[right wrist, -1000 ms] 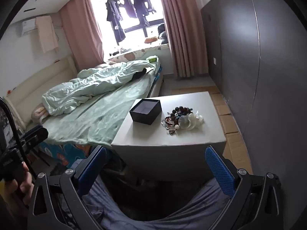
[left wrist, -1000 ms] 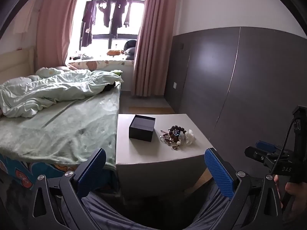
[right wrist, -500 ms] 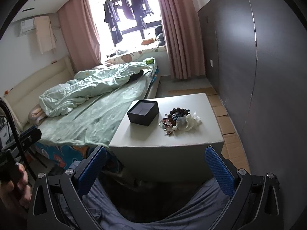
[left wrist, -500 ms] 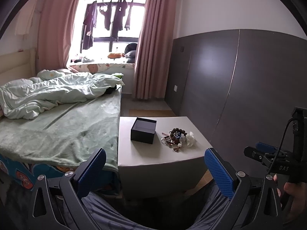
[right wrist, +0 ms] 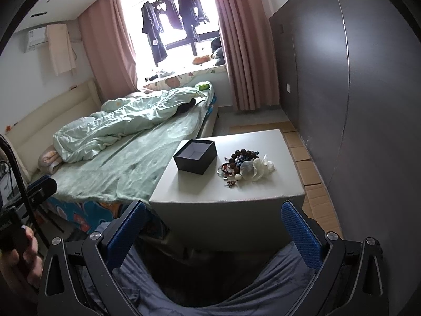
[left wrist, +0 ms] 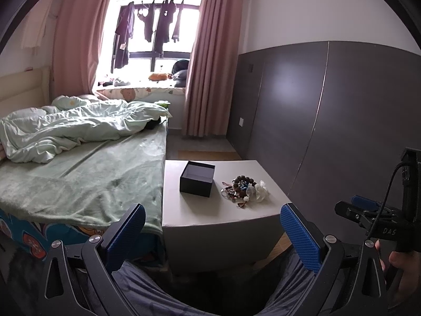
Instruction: Organize jewelry
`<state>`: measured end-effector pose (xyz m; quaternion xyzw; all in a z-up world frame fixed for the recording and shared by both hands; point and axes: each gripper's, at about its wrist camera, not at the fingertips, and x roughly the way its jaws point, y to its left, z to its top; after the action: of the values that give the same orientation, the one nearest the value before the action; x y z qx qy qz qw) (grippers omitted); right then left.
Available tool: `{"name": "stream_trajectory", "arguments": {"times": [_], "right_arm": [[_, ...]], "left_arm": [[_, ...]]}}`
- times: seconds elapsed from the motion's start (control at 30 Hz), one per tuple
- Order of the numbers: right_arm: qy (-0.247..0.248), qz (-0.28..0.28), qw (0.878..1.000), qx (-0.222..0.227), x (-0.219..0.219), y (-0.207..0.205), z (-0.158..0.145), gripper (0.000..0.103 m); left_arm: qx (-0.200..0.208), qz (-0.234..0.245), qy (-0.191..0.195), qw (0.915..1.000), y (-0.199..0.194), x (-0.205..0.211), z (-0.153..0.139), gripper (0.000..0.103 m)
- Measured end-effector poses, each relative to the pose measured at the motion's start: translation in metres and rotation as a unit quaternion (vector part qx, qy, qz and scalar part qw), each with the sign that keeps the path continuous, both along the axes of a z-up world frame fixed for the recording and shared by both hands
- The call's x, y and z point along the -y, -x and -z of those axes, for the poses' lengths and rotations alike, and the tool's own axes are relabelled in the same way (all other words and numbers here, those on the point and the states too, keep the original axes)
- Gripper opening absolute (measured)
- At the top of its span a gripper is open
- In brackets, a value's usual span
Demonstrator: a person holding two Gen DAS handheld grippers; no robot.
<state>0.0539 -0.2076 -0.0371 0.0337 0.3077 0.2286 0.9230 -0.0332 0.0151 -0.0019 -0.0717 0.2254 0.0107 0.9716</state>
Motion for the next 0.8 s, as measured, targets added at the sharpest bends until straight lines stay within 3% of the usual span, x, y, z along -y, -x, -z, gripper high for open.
{"name": "stream_trajectory", "arguments": {"times": [0.8], "right_arm": [[0.007, -0.001, 1.0, 0.018, -0.003, 0.003, -0.005, 0.103]], "left_arm": [[0.009, -0.002, 0.002, 1.0, 0.01, 0.002, -0.003, 0.103]]}}
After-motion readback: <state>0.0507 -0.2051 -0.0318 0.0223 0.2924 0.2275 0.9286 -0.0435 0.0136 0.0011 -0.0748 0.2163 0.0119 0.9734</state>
